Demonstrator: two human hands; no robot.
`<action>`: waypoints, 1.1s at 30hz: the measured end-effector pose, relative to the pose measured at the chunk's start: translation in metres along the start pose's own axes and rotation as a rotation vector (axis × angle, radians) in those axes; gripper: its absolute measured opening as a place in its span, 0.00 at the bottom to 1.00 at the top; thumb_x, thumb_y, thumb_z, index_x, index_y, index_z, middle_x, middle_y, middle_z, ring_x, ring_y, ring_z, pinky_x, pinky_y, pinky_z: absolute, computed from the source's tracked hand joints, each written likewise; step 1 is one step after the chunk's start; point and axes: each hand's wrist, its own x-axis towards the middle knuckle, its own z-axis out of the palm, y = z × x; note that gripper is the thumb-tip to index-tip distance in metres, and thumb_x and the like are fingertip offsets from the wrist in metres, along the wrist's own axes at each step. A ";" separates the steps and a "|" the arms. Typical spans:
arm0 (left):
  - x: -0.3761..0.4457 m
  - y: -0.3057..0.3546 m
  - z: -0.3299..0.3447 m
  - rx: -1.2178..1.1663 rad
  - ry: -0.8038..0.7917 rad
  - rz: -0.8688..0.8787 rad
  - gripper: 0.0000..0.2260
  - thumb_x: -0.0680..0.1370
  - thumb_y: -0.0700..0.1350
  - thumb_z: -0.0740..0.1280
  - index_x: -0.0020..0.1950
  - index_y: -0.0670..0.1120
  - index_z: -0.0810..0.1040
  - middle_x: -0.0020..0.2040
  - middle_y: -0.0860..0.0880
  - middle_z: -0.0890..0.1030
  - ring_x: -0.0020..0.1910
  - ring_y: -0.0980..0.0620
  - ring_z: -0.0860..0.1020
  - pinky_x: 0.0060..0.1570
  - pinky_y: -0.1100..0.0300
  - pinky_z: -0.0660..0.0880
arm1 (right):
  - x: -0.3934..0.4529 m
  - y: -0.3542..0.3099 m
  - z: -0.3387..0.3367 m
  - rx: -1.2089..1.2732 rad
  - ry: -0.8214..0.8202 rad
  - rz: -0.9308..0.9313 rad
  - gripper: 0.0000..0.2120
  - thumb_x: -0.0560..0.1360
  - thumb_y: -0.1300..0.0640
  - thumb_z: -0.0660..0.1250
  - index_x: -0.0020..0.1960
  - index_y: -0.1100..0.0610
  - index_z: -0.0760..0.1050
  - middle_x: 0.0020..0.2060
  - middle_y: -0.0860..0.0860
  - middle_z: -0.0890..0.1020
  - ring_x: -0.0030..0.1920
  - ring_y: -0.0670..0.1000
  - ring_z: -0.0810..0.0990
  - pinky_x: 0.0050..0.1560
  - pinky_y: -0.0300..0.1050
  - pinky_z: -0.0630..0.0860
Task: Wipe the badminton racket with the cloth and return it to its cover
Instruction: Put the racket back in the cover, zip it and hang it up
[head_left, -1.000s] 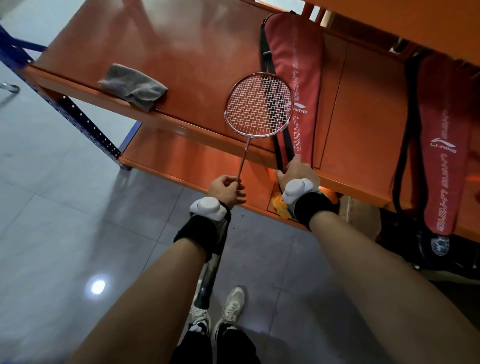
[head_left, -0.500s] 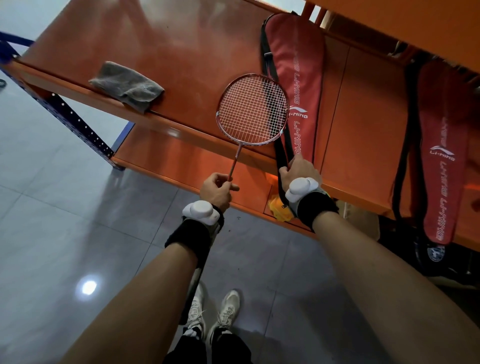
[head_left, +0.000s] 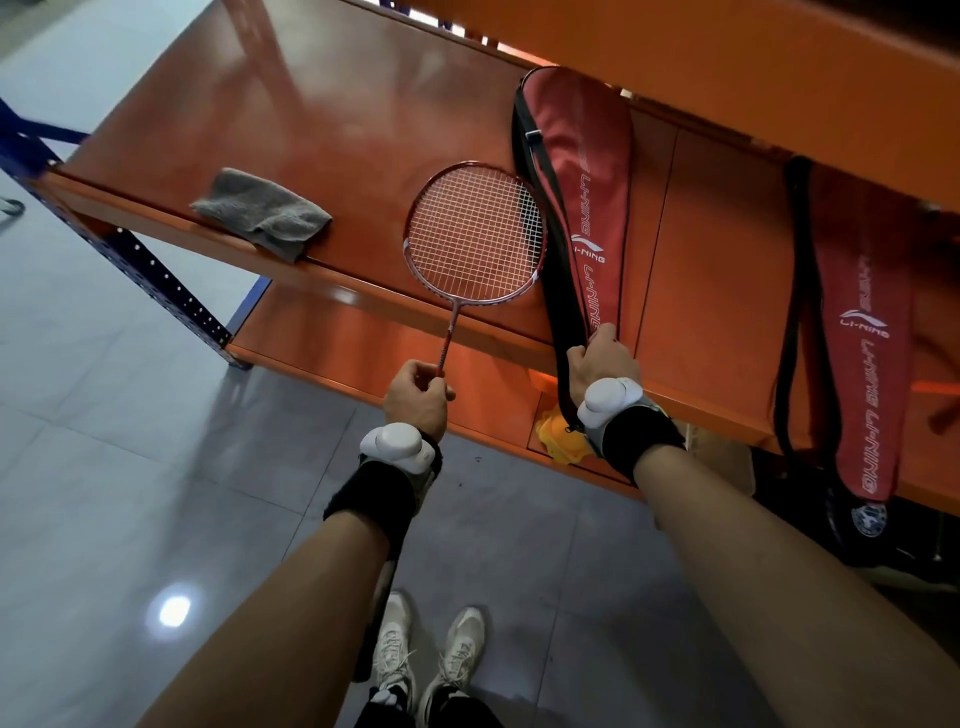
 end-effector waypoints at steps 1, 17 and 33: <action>0.000 0.002 0.000 0.006 0.003 0.000 0.07 0.75 0.37 0.61 0.48 0.42 0.78 0.37 0.48 0.82 0.39 0.50 0.80 0.45 0.59 0.74 | 0.001 -0.001 0.000 0.005 0.006 -0.001 0.09 0.77 0.54 0.59 0.53 0.59 0.66 0.30 0.50 0.67 0.35 0.58 0.73 0.37 0.48 0.67; -0.006 0.018 0.019 0.027 -0.072 -0.039 0.08 0.75 0.36 0.61 0.48 0.40 0.79 0.37 0.45 0.82 0.30 0.56 0.76 0.36 0.61 0.71 | -0.014 -0.012 -0.022 -0.026 -0.092 -0.083 0.14 0.78 0.53 0.59 0.58 0.61 0.67 0.45 0.58 0.79 0.40 0.60 0.77 0.43 0.52 0.76; 0.048 0.061 0.107 -0.107 -0.191 -0.113 0.09 0.75 0.34 0.59 0.41 0.46 0.74 0.36 0.45 0.80 0.27 0.51 0.73 0.27 0.62 0.69 | -0.019 -0.010 -0.014 0.020 -0.071 -0.221 0.10 0.77 0.55 0.62 0.55 0.58 0.68 0.50 0.56 0.82 0.47 0.60 0.81 0.41 0.47 0.72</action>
